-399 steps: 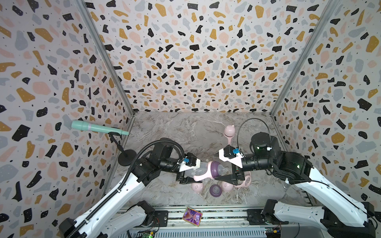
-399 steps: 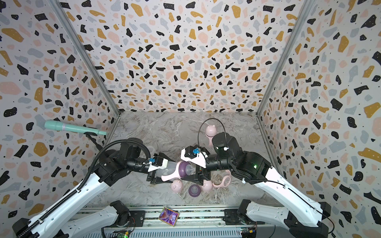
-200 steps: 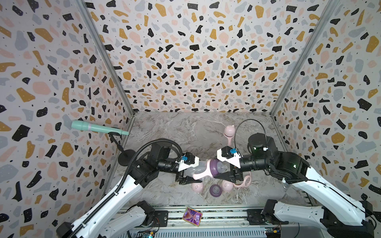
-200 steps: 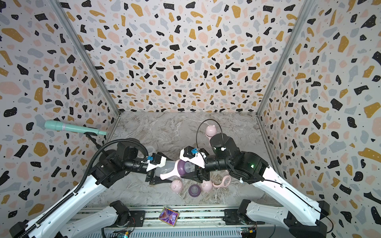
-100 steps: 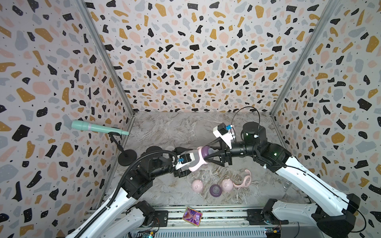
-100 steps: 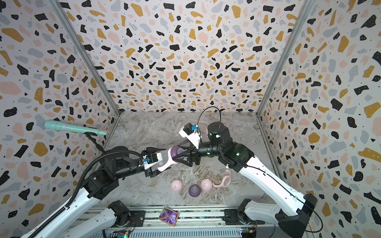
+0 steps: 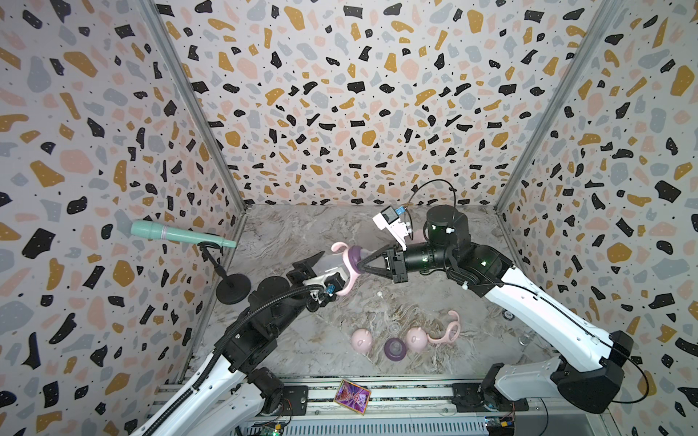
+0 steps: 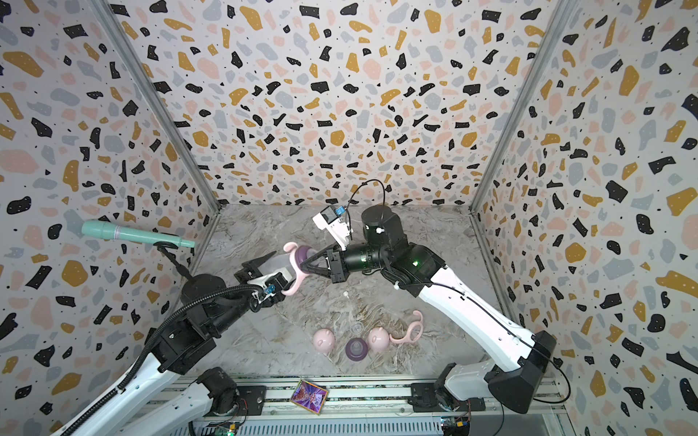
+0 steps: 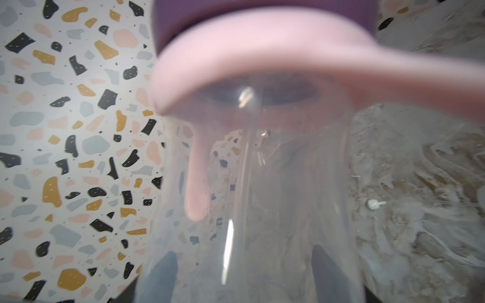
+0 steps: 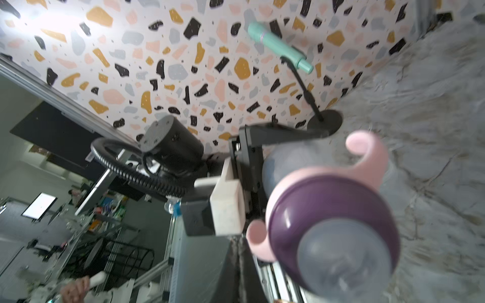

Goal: Assemble the baby bottles
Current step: Screw the nipple onto the baby bottle, then place the baby bottle at the center of the board.

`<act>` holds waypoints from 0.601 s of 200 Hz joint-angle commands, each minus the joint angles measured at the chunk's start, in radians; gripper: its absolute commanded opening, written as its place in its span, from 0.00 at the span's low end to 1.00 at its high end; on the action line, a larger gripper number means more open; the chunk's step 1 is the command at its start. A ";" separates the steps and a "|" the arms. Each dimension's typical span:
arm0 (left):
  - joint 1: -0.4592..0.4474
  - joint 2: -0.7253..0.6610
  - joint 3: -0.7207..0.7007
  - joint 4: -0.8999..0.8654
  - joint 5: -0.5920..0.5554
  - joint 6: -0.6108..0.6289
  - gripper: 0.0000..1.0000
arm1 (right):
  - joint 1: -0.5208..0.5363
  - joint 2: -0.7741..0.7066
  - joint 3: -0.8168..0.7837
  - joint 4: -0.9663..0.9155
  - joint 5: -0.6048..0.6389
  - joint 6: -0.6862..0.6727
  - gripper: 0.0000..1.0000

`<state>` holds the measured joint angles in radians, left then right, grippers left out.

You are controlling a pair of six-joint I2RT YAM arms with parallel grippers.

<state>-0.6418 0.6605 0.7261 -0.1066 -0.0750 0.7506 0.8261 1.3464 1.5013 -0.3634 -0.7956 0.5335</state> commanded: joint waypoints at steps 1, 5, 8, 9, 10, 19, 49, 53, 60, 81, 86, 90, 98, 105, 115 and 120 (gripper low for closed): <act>0.005 -0.029 0.004 0.109 -0.098 0.018 0.00 | -0.023 -0.003 0.116 -0.196 0.036 -0.113 0.27; 0.005 -0.029 0.006 0.099 -0.082 0.011 0.00 | -0.022 -0.003 0.136 -0.230 0.065 -0.160 0.39; 0.005 -0.029 0.009 0.088 -0.068 0.004 0.00 | -0.022 -0.006 0.151 -0.255 0.090 -0.200 0.47; 0.005 -0.029 0.010 0.085 -0.062 0.002 0.00 | -0.022 -0.006 0.155 -0.261 0.097 -0.215 0.48; 0.005 -0.029 0.011 0.080 -0.056 0.000 0.00 | -0.022 -0.007 0.158 -0.270 0.106 -0.226 0.50; 0.004 -0.021 0.027 0.049 -0.007 -0.031 0.00 | -0.021 -0.021 0.179 -0.314 0.182 -0.311 0.62; 0.005 0.033 0.084 -0.049 0.240 -0.155 0.00 | -0.019 -0.102 0.146 -0.329 0.268 -0.498 0.89; 0.004 0.043 0.090 -0.058 0.278 -0.169 0.00 | -0.019 -0.111 0.140 -0.329 0.278 -0.516 0.91; 0.005 0.061 0.099 -0.069 0.351 -0.196 0.00 | -0.017 -0.122 0.130 -0.334 0.287 -0.548 0.93; 0.005 0.120 0.132 -0.094 0.622 -0.242 0.00 | -0.015 -0.162 0.085 -0.338 0.273 -0.677 0.98; 0.005 0.135 0.143 -0.101 0.681 -0.245 0.00 | -0.012 -0.175 0.066 -0.332 0.269 -0.707 0.98; 0.005 0.147 0.150 -0.100 0.730 -0.253 0.00 | -0.009 -0.185 0.054 -0.324 0.267 -0.729 0.99; 0.005 0.177 0.166 -0.098 0.813 -0.271 0.00 | -0.004 -0.204 0.033 -0.307 0.256 -0.756 1.00; 0.004 0.200 0.185 -0.104 0.873 -0.281 0.00 | -0.001 -0.215 0.026 -0.297 0.233 -0.774 1.00; 0.004 0.236 0.213 -0.123 0.942 -0.285 0.00 | 0.003 -0.225 0.022 -0.292 0.189 -0.797 1.00; 0.004 0.252 0.227 -0.133 0.972 -0.284 0.00 | 0.005 -0.228 0.021 -0.293 0.170 -0.804 1.00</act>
<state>-0.6380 0.8684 0.8688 -0.2474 0.5877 0.5266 0.8185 1.1408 1.5364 -0.6617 -0.5571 -0.1329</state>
